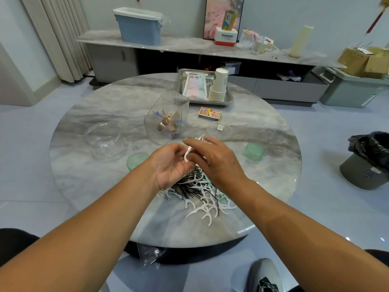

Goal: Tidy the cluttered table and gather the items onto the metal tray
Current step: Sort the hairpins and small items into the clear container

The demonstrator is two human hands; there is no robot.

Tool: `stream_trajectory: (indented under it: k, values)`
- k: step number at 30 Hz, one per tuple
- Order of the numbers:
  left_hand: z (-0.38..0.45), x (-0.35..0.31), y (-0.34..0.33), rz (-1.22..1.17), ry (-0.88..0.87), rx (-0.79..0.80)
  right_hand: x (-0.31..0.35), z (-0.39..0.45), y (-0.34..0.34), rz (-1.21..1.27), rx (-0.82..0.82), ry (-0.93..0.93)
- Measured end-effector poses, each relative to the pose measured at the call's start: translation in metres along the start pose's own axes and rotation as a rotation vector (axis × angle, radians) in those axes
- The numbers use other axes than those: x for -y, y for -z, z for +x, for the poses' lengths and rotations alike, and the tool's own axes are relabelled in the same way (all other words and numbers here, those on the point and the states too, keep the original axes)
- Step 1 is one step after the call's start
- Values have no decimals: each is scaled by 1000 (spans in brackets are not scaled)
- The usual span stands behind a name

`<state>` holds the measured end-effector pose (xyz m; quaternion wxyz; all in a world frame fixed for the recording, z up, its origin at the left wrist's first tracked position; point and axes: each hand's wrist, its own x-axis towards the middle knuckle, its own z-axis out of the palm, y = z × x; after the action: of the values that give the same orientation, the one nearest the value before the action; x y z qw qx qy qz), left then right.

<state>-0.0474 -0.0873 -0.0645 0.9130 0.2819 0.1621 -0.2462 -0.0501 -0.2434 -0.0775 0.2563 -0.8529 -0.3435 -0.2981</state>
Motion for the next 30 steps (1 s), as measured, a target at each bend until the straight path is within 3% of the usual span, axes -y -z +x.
stream_trajectory:
  k: [6, 10, 12, 14, 19, 25, 30]
  values:
    - [-6, -3, 5, 96, -137, -36, 5, 6, -8, 458, -63, -362]
    - [-10, -4, 8, 169, -180, -112, 6, 14, -8, 429, -252, -507]
    - [-13, -5, 9, 268, -201, -154, 3, 20, -6, 517, -204, -743]
    - [-16, -5, 10, 358, -202, -157, 0, 24, -7, 696, -45, -924]
    - [-18, -1, 12, 618, -228, -144, 8, 23, -19, 897, 160, -1004]
    - [-25, -14, 16, 919, -354, -126, 10, 29, -20, 1118, 123, -1101]
    - [-32, -39, 29, 1147, -471, -244, 14, 39, -22, 1206, 83, -1144]
